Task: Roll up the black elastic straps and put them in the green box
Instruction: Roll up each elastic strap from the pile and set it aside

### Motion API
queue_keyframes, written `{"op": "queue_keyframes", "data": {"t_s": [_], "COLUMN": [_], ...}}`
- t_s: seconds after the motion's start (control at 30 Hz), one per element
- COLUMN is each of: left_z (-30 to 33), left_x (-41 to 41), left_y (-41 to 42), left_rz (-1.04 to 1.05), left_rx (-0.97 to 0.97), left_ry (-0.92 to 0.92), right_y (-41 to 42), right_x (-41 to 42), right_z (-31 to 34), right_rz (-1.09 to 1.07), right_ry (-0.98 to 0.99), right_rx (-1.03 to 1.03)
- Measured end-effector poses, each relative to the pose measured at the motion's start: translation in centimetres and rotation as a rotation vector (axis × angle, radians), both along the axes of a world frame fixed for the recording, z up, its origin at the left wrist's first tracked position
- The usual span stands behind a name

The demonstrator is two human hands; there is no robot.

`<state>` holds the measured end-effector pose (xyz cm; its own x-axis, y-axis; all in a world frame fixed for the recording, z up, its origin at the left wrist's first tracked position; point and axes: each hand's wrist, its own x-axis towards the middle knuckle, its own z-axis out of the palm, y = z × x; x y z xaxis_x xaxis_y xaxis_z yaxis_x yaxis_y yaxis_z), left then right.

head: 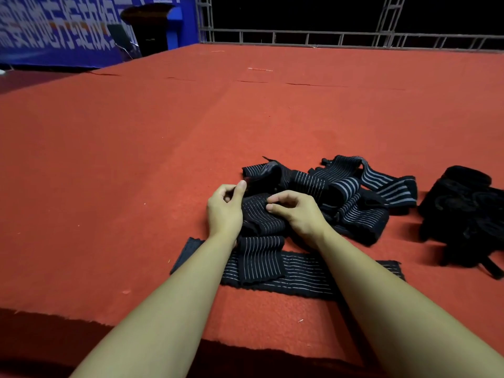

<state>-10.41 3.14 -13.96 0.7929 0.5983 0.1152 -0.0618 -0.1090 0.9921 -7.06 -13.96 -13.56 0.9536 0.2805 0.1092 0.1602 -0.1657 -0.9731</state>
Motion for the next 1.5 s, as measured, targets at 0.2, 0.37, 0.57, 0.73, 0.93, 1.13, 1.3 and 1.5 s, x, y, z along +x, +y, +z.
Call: {"op": "queue_keyframes", "data": {"t_s": [0.2,0.37,0.57,0.73,0.93,1.13,1.3,1.5], "left_z": [-0.1,0.4,0.0,0.8,4.8,8.8,11.9,15.7], "left_x": [0.2,0.4,0.0,-1.4,-2.8,-5.4,-8.7,-11.5], "left_y": [0.3,0.5,0.2,-1.1,-1.2,-1.1,-2.0,-3.4], "left_rz": [0.11,0.072,-0.146,0.04,-0.324,-0.41,-0.633,-0.647], "left_rx": [-0.247,-0.468,-0.132,0.334,0.154,-0.258,-0.175,-0.02], "left_ry": [-0.016,-0.139,-0.156,-0.213,0.12,0.251,0.12,0.041], "right_y": [-0.3,-0.9,-0.6,-0.4,0.4,0.2,-0.8,-3.5], "right_x": [-0.3,-0.2,-0.2,-1.2,-4.9,-8.4,-10.4,-12.9], "right_z": [-0.1,0.2,-0.2,0.9,5.2,7.8,9.9,12.7], "right_rz": [-0.029,-0.064,-0.07,-0.095,0.014,0.121,-0.107,0.201], "right_ry": [0.097,0.274,0.215,0.206,0.234,0.088,-0.069,-0.005], "right_rx": [0.209,0.566,0.441,0.415,0.453,0.246,0.211,0.151]}}
